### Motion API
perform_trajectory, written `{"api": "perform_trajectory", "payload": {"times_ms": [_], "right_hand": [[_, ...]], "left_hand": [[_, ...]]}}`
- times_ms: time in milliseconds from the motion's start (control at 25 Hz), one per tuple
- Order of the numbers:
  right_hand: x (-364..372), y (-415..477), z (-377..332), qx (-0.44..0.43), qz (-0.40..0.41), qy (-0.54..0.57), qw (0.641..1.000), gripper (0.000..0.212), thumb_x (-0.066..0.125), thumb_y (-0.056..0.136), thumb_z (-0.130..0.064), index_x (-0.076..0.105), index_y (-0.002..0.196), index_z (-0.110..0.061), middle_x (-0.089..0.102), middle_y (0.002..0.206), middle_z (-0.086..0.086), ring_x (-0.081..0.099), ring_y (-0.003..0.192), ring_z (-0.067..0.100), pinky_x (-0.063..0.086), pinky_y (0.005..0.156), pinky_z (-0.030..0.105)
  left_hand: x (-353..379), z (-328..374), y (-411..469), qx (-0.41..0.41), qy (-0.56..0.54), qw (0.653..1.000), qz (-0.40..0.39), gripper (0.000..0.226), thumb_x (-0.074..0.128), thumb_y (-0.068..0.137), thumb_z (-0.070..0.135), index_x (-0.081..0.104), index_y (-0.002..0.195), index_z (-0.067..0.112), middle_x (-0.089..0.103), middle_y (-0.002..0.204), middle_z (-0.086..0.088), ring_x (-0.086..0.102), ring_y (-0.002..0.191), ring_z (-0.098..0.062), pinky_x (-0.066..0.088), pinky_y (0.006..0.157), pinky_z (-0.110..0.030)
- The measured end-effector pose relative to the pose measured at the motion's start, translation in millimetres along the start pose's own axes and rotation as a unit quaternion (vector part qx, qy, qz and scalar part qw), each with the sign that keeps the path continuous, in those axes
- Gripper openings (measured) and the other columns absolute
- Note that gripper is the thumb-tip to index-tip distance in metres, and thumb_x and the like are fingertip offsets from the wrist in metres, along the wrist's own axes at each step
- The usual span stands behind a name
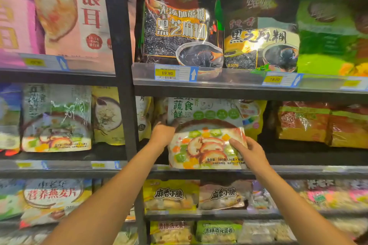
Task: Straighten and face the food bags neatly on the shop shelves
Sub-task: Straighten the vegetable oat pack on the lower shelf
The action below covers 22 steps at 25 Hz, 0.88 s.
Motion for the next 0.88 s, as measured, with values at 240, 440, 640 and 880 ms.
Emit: {"api": "perform_trajectory", "payload": {"times_ms": [240,440,640,880], "right_hand": [[-16,-40,-13,0.018,0.055,0.020,0.998,0.022,0.072,0.092,-0.046,0.071,0.104,-0.028,0.075,0.106,-0.001,0.070,0.099,0.018,0.053,0.078,0.033],[-36,-79,-8,0.031,0.070,0.030,0.997,0.034,0.072,0.093,-0.042,0.070,0.115,-0.017,0.075,0.108,0.003,0.071,0.098,0.020,0.053,0.073,0.032],[-57,-124,4,0.024,0.065,0.019,0.997,0.034,0.071,0.094,-0.042,0.069,0.119,-0.018,0.075,0.110,0.001,0.070,0.098,0.017,0.051,0.072,0.030],[-67,-189,22,0.026,0.045,0.022,0.998,0.035,0.072,0.093,-0.043,0.069,0.118,-0.018,0.077,0.109,0.002,0.073,0.097,0.018,0.056,0.079,0.034]], "left_hand": [[1,38,-28,0.005,0.083,0.996,-0.017,0.060,0.064,0.088,0.057,0.064,0.129,0.013,0.070,0.120,-0.009,0.064,0.113,-0.034,0.053,0.100,-0.047],[7,45,-67,0.069,0.059,0.996,-0.018,0.057,0.064,0.083,0.059,0.067,0.103,0.006,0.071,0.097,-0.009,0.067,0.089,-0.028,0.058,0.083,-0.047],[15,41,-114,0.127,0.039,0.989,-0.062,0.024,0.065,0.097,0.040,0.070,0.112,0.022,0.074,0.105,0.003,0.069,0.097,-0.018,0.057,0.090,-0.051],[6,23,-185,0.117,0.033,0.991,-0.061,0.030,0.065,0.096,0.043,0.068,0.120,0.024,0.073,0.112,0.008,0.070,0.100,-0.017,0.058,0.090,-0.052]]}}
Point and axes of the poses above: each hand's wrist, its own y-axis towards the middle knuckle, its own x-axis out of the palm, z = x × y, the point moved 4 cm from there along y, towards the middle knuckle
